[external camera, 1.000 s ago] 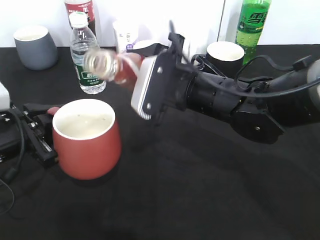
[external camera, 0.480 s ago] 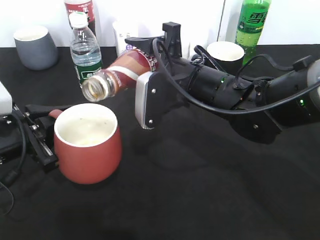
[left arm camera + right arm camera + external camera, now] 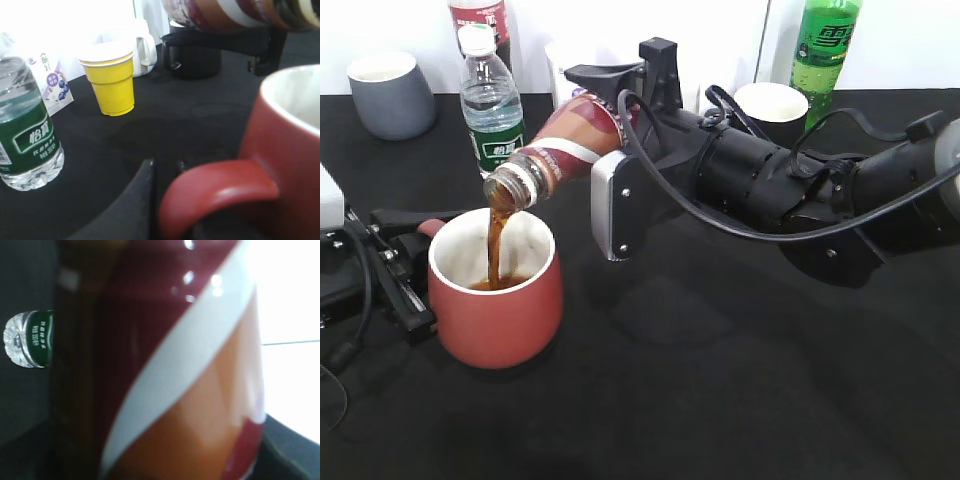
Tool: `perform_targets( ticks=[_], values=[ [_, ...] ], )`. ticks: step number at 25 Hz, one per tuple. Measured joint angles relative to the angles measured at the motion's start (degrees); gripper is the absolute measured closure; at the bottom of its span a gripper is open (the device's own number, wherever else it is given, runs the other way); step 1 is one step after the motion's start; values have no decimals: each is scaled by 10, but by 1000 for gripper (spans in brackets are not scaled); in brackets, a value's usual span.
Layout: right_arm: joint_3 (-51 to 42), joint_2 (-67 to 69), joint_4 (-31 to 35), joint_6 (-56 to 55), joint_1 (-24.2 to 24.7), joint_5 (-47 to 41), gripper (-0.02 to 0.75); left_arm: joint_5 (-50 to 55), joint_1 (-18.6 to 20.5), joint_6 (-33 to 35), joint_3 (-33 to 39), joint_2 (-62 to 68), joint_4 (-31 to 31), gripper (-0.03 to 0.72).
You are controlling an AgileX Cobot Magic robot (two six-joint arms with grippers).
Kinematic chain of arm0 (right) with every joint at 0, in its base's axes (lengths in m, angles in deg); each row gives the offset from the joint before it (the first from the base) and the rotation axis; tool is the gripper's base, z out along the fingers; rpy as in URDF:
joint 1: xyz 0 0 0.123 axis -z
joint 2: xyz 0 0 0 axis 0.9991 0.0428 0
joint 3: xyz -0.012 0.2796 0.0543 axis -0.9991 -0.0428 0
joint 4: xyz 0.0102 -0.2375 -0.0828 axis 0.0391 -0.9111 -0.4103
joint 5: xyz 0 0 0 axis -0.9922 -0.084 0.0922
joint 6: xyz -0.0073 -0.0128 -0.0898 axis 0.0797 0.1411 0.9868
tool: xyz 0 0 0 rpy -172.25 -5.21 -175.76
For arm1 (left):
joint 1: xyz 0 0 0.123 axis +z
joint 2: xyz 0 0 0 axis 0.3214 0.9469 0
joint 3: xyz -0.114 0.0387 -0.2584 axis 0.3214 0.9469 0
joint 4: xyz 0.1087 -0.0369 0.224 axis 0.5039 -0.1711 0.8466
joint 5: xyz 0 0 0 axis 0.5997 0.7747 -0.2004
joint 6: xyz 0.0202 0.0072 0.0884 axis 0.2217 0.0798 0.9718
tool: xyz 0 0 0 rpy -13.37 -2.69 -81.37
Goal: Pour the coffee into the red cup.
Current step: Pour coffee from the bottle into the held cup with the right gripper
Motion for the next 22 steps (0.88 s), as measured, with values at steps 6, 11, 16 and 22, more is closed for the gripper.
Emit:
perform_targets(
  ticks=[6, 11, 16, 22],
  values=[
    [0, 0, 0, 28, 0, 2, 205, 0, 0, 2, 0, 0, 0, 606],
    [0, 0, 2, 30, 0, 2, 205, 0, 0, 3, 0, 0, 0, 606],
    [0, 0, 3, 30, 0, 3, 205, 0, 0, 4, 0, 0, 1, 606],
    [0, 0, 3, 30, 0, 6, 205, 0, 0, 4, 0, 0, 1, 606]
  ],
)
